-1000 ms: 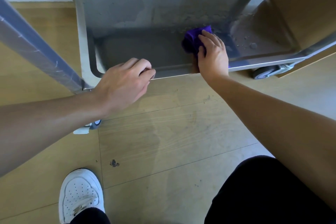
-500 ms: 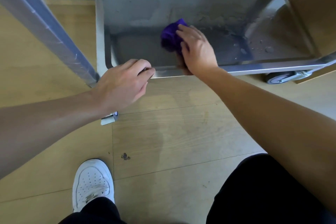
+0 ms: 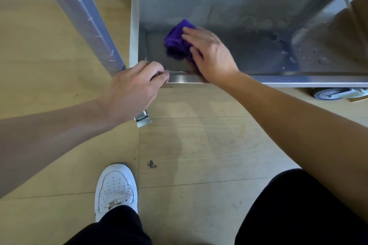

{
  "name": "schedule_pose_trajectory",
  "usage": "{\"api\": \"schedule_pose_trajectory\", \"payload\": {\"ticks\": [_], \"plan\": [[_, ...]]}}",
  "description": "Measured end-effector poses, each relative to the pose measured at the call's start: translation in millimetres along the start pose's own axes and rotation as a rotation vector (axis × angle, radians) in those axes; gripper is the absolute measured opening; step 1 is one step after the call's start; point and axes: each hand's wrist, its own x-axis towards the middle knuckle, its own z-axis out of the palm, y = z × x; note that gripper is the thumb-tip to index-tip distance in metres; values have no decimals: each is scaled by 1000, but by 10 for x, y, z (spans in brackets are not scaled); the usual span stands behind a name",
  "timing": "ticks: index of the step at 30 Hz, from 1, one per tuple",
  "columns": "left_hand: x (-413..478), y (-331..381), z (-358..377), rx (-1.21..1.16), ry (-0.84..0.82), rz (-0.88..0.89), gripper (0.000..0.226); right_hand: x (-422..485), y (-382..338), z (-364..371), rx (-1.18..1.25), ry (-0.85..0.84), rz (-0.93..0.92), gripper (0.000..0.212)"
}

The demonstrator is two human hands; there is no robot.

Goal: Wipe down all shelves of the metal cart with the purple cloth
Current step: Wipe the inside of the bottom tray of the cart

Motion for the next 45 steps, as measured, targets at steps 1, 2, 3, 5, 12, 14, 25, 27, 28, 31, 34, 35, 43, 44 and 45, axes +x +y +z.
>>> {"api": "schedule_pose_trajectory", "payload": {"ticks": [1, 2, 3, 5, 12, 14, 25, 27, 28, 31, 34, 35, 43, 44, 45], "plan": [[-36, -13, -6, -2, -14, -3, 41, 12, 17, -14, -1, 13, 81, 38], [-65, -20, -12, -11, -21, -6, 49, 18, -9, -10, -6, 26, 148, 39], [-85, -24, -20, -25, -21, -15, 55, 15, -85, 6, -11, 35, 182, 40], [-108, -9, -34, -53, -28, -32, 58, -5, -308, 68, -7, 49, 109, 42], [-132, 17, -61, -58, 10, -57, 47, 22, -512, 189, -15, -105, -187, 38], [-140, -4, -53, -92, 2, -69, 56, 103, -324, 182, -44, -71, -143, 40], [-149, -21, 13, -130, 35, -101, 39, 93, -604, 271, -43, -1, -121, 42], [-133, 2, 20, -142, 58, -115, 36, 124, -593, 311, -50, -17, -128, 42], [-117, 5, 19, -149, 68, -120, 35, 165, -578, 335, -57, -17, -122, 42], [-63, -51, 34, -171, 79, -148, 32, 386, -559, 423, -62, -55, -46, 43], [-2, -80, 68, -136, 66, -196, 31, 597, -563, 509, -67, -53, 0, 43], [37, -77, 84, -96, 62, -216, 29, 643, -554, 528, -64, -44, 3, 43], [394, -139, 265, 1, 91, -394, 16, 877, -306, 530, -5, -17, -18, 45], [375, -123, 311, 11, 99, -397, 15, 939, -255, 510, -5, -17, -5, 45], [351, -106, 347, 6, 110, -403, 15, 1018, -186, 496, -8, -13, 34, 46]]}}
